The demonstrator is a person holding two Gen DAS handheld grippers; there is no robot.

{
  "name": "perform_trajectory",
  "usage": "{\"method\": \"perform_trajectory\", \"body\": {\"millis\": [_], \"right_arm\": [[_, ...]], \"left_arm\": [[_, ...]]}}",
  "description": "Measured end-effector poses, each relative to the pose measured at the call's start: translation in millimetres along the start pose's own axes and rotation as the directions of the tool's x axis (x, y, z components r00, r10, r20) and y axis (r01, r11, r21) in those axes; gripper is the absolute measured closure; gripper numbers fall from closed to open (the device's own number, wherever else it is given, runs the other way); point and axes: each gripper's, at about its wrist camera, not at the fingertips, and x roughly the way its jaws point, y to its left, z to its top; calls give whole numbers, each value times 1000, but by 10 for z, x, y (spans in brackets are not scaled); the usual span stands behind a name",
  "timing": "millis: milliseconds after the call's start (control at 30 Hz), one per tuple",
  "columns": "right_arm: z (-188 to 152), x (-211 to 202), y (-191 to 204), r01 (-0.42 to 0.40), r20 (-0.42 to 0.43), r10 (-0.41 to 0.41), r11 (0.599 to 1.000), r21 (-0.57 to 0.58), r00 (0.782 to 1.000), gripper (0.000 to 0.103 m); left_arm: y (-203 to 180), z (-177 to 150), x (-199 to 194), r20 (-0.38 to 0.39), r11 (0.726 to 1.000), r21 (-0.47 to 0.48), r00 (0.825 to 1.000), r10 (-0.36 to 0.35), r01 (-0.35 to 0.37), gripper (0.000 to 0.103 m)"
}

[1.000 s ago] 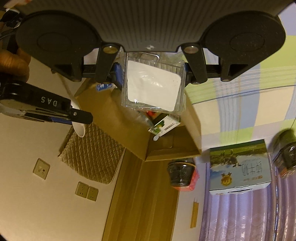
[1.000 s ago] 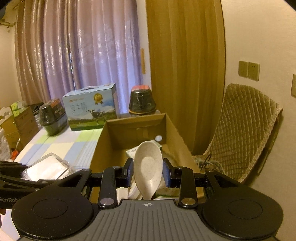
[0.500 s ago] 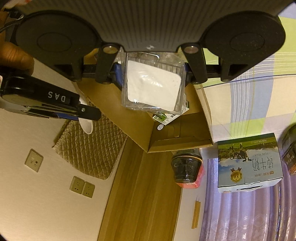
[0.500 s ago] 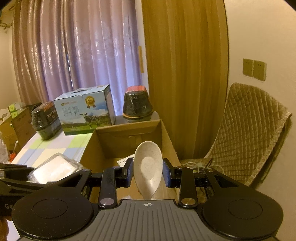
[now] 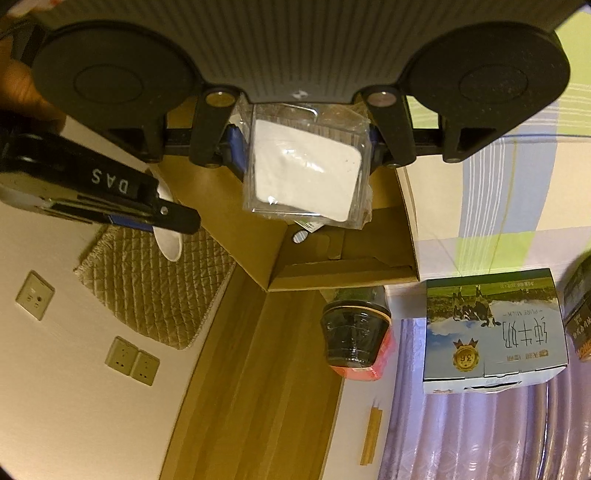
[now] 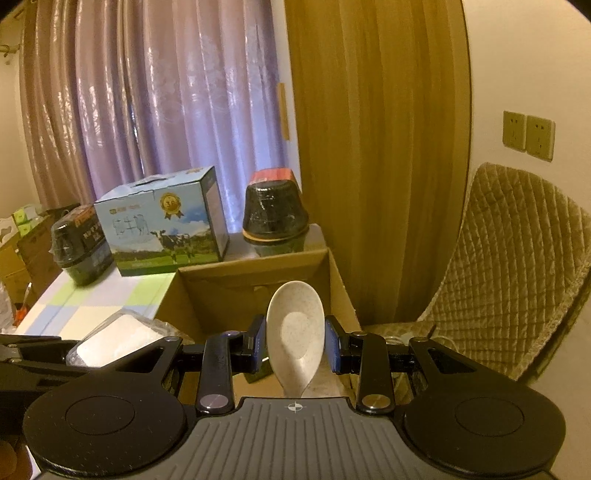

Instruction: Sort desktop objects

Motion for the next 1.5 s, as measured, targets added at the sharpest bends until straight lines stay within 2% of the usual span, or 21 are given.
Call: {"method": "perform_trajectory", "body": {"millis": [33,67,267,467,700,733,767,833,1000,1100,1167,1367,1500], "right_arm": [[-3,16,-9,1,-3,-1,1000,4,1000,73],[-9,27,-11,1,-5,-1,1000,5,1000,73],[-51,57,-4,-4,-18,4,1000,10,1000,73],[-46,103,73,-22,-28,23,1000,9,999,73],[58,236,258,-59,-38,57,998,-36,998,73],[74,271,292,-65,-45,63,997,-53,997,71],[80,287,319,-59,-46,56,996,-63,997,54],[86,254,331,-48,-15,48,997,-52,999,28],[39,106,279,-39,-2,39,999,-2,999,26],[-55,-59,212,-21,-3,21,999,40,1000,21],[-122,-181,176,-10,-6,11,998,65,1000,14],[-369,-596,107,15,-33,-11,990,140,999,2],[-585,-848,85,24,-79,-10,982,189,997,2]], "left_arm": [[11,10,30,3,1000,3,1000,5,-5,33],[22,16,43,8,1000,5,1000,6,-6,26],[180,-11,-71,25,1000,-9,1000,11,-11,26],[368,-189,-282,22,998,-54,999,39,-38,26],[498,-302,-478,28,994,-97,998,47,-44,26],[508,-304,-499,29,994,-101,998,50,-47,26],[511,-306,-518,30,994,-103,998,51,-48,26],[524,-304,-556,33,993,-103,998,54,-50,26],[560,-342,-670,37,992,-112,998,60,-55,23],[556,-401,-736,29,992,-116,998,60,-56,22],[542,-454,-797,23,991,-119,998,60,-57,18],[449,-603,-1035,42,990,-105,994,97,-93,3],[401,-691,-1204,35,989,-113,994,101,-97,1]]}}
